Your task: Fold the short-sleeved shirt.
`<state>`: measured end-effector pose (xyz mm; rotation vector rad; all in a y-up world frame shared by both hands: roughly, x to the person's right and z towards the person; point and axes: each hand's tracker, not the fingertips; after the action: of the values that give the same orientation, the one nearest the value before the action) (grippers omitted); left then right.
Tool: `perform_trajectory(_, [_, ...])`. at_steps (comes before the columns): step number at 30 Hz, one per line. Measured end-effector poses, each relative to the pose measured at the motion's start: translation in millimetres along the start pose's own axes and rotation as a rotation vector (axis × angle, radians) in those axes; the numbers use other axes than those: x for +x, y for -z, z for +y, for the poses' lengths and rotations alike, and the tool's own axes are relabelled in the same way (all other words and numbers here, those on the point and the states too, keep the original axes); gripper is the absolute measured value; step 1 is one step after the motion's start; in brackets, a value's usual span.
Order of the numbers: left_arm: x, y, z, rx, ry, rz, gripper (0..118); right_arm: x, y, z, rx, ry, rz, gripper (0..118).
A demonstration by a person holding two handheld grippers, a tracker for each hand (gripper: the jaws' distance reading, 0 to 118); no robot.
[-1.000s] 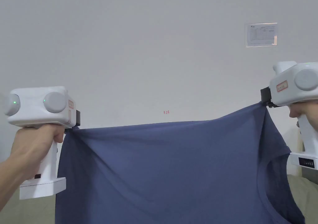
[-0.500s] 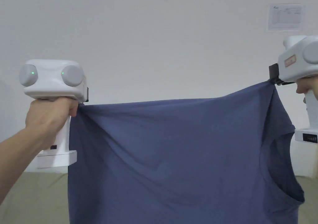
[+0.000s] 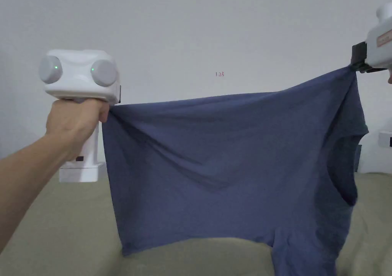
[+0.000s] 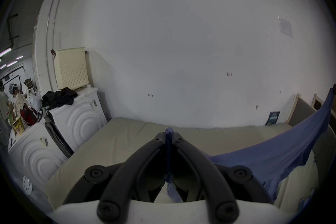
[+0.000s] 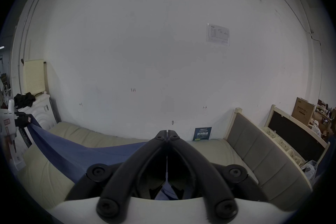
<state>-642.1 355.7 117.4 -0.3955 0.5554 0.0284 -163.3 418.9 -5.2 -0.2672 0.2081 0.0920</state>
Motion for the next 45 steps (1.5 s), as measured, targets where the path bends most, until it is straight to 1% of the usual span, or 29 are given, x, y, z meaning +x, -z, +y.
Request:
perform_trajectory(1, [1, 3, -15, -0.008, 0.01, -0.009, 1, 1, -4, -18, -0.025, 0.017, 0.019, 0])
perform_trajectory(3, [3, 9, -47, -0.05, 0.061, -0.04, 1, 1, -20, -58, -0.044, -0.003, 0.059, 0])
perform_trajectory(4, [2, 9, -66, -0.04, 0.056, -0.05, 1, 5, -25, -79, -0.088, -0.019, 0.069, 0])
perform_trajectory(5, [1, 6, -86, -0.062, 0.073, -0.069, 1, 8, -34, -102, -0.097, -0.012, 0.092, 0])
perform_trajectory(6, [0, 3, -103, -0.069, 0.058, -0.097, 1, 9, -41, -123, -0.14, -0.017, 0.077, 0])
perform_trajectory(9, [-10, -14, -166, -0.105, 0.067, -0.143, 1, 16, -74, -192, -0.205, 0.039, 0.111, 0])
perform_trajectory(10, [-15, -22, -185, -0.154, 0.082, -0.17, 1, 15, -88, -215, -0.225, 0.06, 0.098, 0])
perform_trajectory(11, [-21, -27, -208, -0.168, 0.075, -0.177, 1, 14, -102, -235, -0.245, 0.039, 0.12, 0])
perform_trajectory(12, [-25, -35, -226, -0.189, 0.093, -0.179, 1, 19, -110, -254, -0.254, 0.046, 0.134, 0])
perform_trajectory(13, [-33, -45, -245, -0.188, 0.087, -0.177, 1, 18, -125, -273, -0.288, 0.066, 0.133, 0])
perform_trajectory(14, [-40, -54, -260, -0.202, 0.079, -0.188, 1, 18, -140, -290, -0.296, 0.091, 0.179, 0])
perform_trajectory(15, [-43, -71, -277, -0.219, 0.08, -0.182, 1, 16, -158, -307, -0.298, 0.086, 0.154, 0])
perform_trajectory(17, [-57, -90, -306, -0.278, 0.064, -0.219, 1, 18, -189, -343, -0.309, 0.105, 0.177, 0])
perform_trajectory(19, [-71, -113, -333, -0.296, 0.049, -0.204, 1, 18, -217, -373, -0.344, 0.136, 0.183, 0])
perform_trajectory(20, [-78, -122, -345, -0.311, 0.022, -0.212, 1, 19, -239, -380, -0.356, 0.132, 0.195, 0])
perform_trajectory(22, [-92, -141, -368, -0.335, 0.0, -0.195, 1, 16, -266, -408, -0.382, 0.118, 0.185, 0])
perform_trajectory(23, [-97, -160, -374, -0.342, -0.026, -0.196, 1, 17, -273, -414, -0.391, 0.122, 0.189, 0])
perform_trajectory(24, [-103, -170, -383, -0.36, -0.047, -0.205, 1, 17, -283, -424, -0.402, 0.147, 0.197, 0])
perform_trajectory(25, [-108, -179, -391, -0.372, -0.08, -0.211, 1, 18, -291, -432, -0.414, 0.152, 0.21, 0])
perform_trajectory(27, [-116, -196, -402, -0.372, -0.063, -0.196, 1, 18, -307, -442, -0.421, 0.152, 0.197, 0])
perform_trajectory(30, [-125, -218, -411, -0.368, -0.052, -0.184, 1, 19, -325, -449, -0.429, 0.159, 0.205, 0])
perform_trajectory(32, [-138, -220, -419, -0.383, -0.075, -0.194, 1, 21, -334, -453, -0.431, 0.151, 0.2, 0])
perform_trajectory(39, [-152, -251, -438, -0.4, -0.064, -0.205, 1, 30, -353, -467, -0.47, 0.148, 0.199, 0])
perform_trajectory(43, [-150, -240, -455, -0.441, -0.057, -0.204, 1, 28, -343, -479, -0.534, 0.133, 0.192, 0])
perform_trajectory(44, [-151, -235, -460, -0.457, -0.062, -0.201, 3, 32, -333, -492, -0.553, 0.129, 0.176, 0])
perform_trajectory(45, [-152, -233, -465, -0.477, -0.086, -0.213, 7, 33, -329, -498, -0.558, 0.127, 0.171, 3])
